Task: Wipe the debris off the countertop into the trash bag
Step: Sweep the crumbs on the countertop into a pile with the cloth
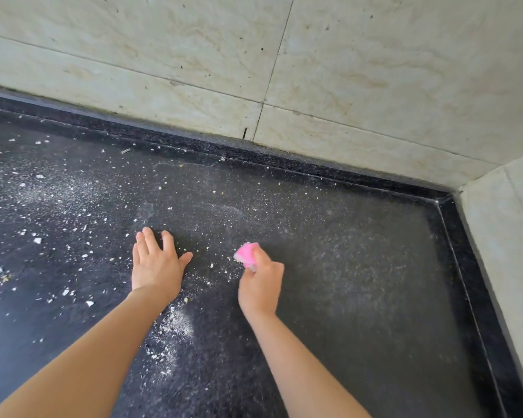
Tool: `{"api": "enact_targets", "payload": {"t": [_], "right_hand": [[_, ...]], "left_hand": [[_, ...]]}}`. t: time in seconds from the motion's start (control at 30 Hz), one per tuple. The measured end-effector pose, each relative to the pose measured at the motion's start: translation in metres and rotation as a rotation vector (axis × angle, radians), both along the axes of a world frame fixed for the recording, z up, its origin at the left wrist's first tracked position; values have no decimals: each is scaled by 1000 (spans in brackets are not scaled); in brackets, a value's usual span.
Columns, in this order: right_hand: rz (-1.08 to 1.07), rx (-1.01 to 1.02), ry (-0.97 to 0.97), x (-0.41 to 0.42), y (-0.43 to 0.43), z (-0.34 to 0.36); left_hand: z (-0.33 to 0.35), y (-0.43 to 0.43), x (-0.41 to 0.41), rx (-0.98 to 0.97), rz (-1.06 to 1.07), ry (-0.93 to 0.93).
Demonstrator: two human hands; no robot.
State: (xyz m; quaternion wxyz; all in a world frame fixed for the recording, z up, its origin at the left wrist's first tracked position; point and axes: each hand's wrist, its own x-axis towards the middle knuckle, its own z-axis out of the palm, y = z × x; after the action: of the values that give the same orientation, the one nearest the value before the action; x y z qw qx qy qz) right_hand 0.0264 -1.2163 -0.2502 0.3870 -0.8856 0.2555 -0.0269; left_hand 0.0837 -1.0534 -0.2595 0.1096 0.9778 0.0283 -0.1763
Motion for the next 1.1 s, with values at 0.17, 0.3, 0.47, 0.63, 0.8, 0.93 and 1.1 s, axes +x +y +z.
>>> {"api": "enact_targets", "payload": {"t": [0.17,0.3,0.47,0.63,0.8,0.93,1.1], "right_hand": [[135,358,168,-8,32,31],[41,551,201,5,-11,59],[-274,414,109,47,-108,68],[-547,52,124,80,-219,46],[-717,-161,248,85,-296,9],[-678,-149,160,93,-250,12],[-413,-98,-41,90,-144,12]], "left_hand": [[3,-1,1,-24,12,-4],[5,0,-1,-10,28,31],[3,-9,12,-49,122,101],[-7,-22,14,-80,236,-33],[-27,-23,8,-12,184,-218],[-29,-27,13,10,203,-248],[-18,-34,17,0,253,-127]]}}
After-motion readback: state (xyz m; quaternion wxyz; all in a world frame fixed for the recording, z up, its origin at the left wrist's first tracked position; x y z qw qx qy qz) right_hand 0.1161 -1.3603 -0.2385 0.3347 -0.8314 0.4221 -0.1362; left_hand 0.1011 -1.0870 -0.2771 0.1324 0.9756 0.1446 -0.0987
